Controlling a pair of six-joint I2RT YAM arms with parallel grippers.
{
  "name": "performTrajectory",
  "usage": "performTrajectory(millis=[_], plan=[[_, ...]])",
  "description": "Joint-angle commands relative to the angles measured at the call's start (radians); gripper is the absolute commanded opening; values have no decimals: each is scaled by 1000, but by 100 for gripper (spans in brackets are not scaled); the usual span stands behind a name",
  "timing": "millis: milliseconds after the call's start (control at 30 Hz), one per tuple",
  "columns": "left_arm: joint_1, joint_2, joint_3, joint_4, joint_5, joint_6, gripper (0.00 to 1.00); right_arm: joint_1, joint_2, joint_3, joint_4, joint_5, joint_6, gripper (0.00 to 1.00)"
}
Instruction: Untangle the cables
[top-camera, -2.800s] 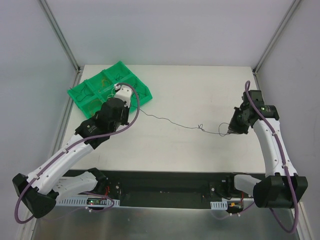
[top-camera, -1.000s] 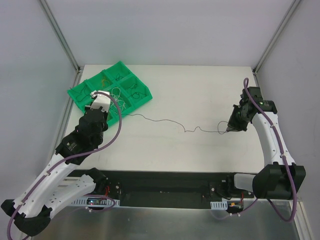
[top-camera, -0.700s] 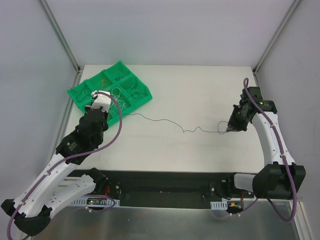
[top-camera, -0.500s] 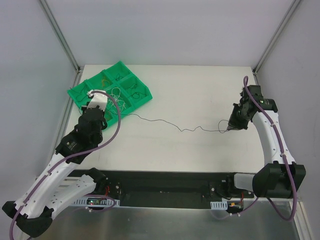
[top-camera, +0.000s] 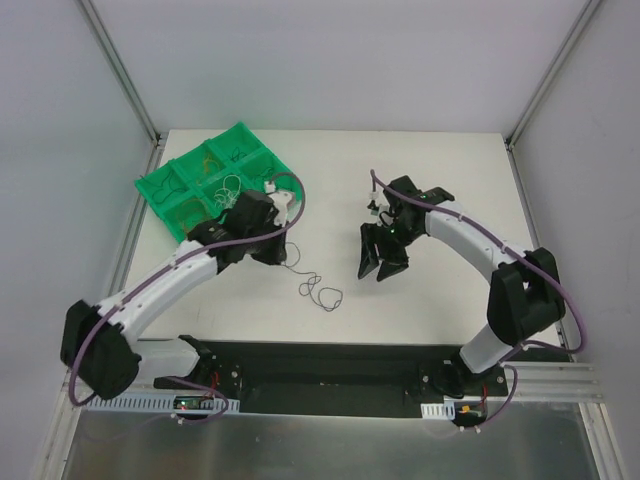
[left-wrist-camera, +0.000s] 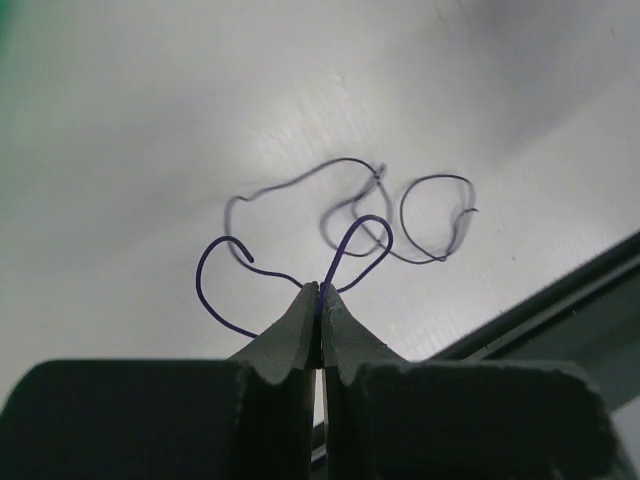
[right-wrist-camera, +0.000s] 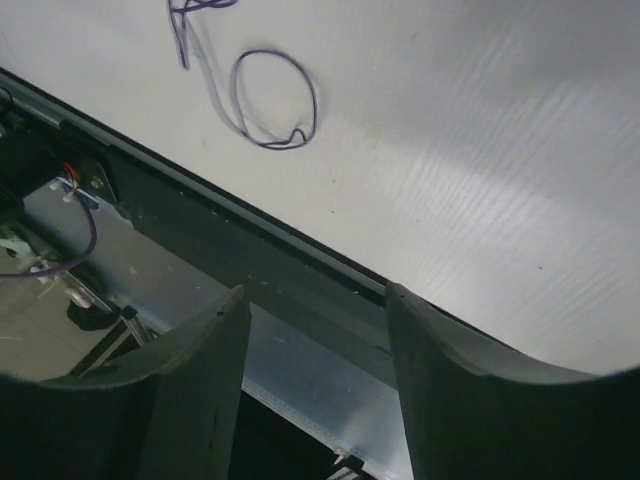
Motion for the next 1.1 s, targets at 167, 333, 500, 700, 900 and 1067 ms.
performTrajectory(millis=[167, 333, 500, 700, 900, 1067], plan=[[-145, 386, 193, -18, 282, -105, 13, -248, -219, -112, -89, 60, -36, 67], [-229, 554, 287, -95, 159, -116, 31, -323, -330, -176, -75, 40, -13, 66], [-268, 587, 307, -189, -34, -111, 66, -351, -387, -207, -82, 40, -27, 66], [-265, 529, 226, -242, -159, -192, 99, -371, -410, -242, -68, 26, -21, 66], [-259, 620, 235, -298, -97, -266, 99, -375, -404, -233, -54, 9, -7, 65], [-246, 685, 260, -316, -81, -291, 99, -377, -408, -232, -54, 14, -9, 64]])
